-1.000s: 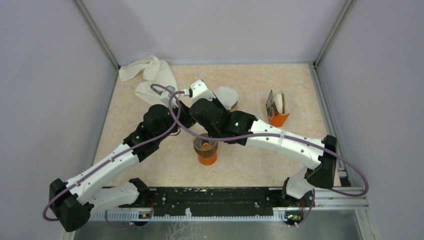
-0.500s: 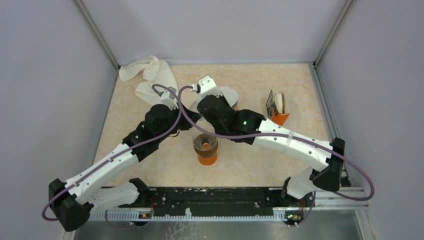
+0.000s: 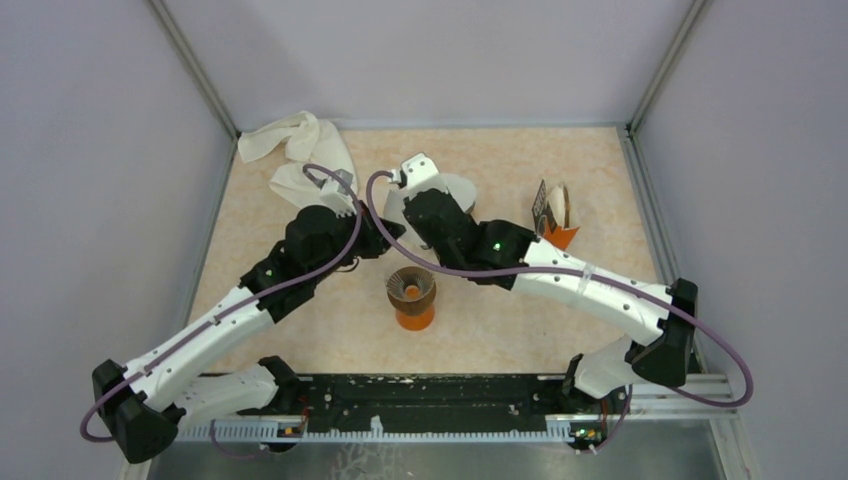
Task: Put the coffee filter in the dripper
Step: Place the coffee filter in the coffee dripper.
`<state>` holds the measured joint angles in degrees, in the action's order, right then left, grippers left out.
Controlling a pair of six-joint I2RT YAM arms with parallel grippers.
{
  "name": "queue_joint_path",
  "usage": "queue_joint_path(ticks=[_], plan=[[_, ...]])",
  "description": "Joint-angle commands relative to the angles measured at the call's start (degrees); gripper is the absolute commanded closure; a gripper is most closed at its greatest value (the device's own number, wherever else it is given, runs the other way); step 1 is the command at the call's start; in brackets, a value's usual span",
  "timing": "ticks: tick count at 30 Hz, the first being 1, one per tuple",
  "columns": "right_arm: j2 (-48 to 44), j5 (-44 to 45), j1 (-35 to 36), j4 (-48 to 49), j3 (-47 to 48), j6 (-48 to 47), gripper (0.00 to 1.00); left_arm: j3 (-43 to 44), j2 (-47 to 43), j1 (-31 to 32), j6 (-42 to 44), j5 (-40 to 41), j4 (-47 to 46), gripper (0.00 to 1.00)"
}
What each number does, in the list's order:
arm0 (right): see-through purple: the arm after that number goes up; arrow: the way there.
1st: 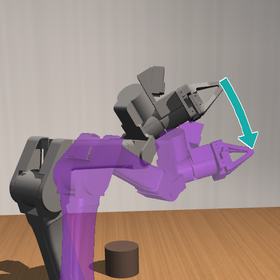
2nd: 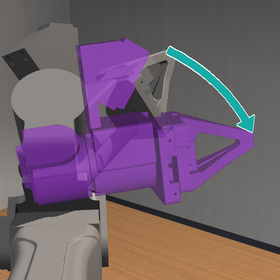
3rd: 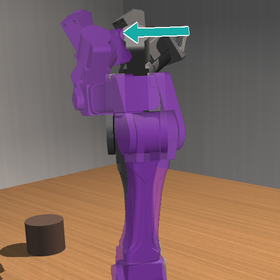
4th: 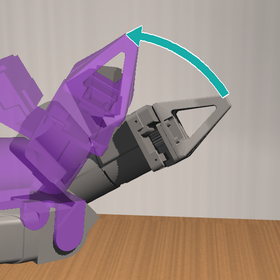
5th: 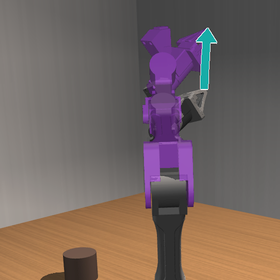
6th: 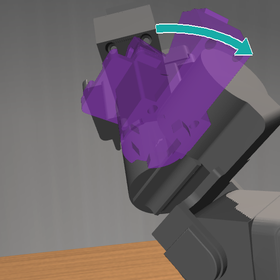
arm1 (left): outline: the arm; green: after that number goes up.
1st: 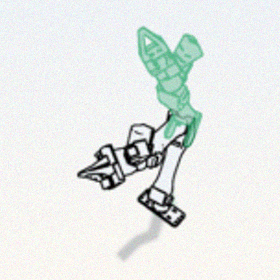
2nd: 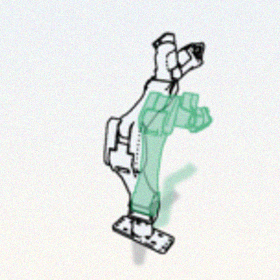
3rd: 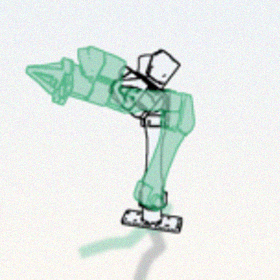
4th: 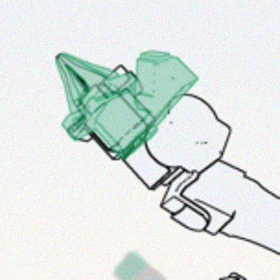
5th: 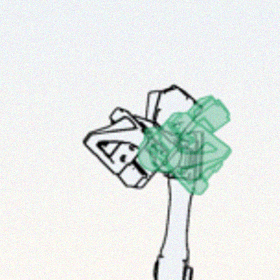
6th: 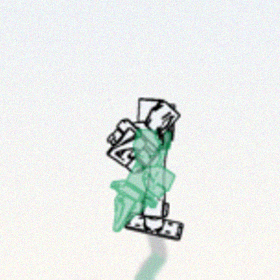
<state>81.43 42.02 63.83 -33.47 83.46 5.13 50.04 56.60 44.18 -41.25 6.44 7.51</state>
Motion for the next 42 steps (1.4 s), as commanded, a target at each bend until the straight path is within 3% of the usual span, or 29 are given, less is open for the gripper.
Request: queue_joint_path(ticks=[1, 5, 11, 25, 36, 42], plan=[[-1.37, -1.6, -0.62, 4.56, -0.19, 0.09, 0.71, 2.51, 0.74, 1.05, 1.09, -1.71, -0.31, 1.0], [-1.53, -2.89, -1.3, 6.93, -1.32, 0.08, 0.64, 2.73, 0.88, 1.42, 1.07, -2.48, -1.14, 1.0], [-1.37, -2.36, -2.55, 9.65, -3.07, 0.34, 0.64, 3.0, 0.99, 1.85, 1.25, -2.72, -1.32, 1.0], [-1.51, 4.38, -2.8, 8.75, -3.82, -0.45, 1.0, 2.87, 0.82, 2.03, 1.98, 0.85, 2.35, 1.0], [-1.22, 2.14, -3.24, 5.23, -2.27, -0.39, 1.0, 4.28, -0.21, 1.97, 3.41, 3.84, 6.61, 1.0], [-0.2, -5.65, -3.22, -0.79, 2.36, 1.83, 0.83, 6.16, 0.74, 1.97, 3.73, 2.49, 9.52, 1.0]])
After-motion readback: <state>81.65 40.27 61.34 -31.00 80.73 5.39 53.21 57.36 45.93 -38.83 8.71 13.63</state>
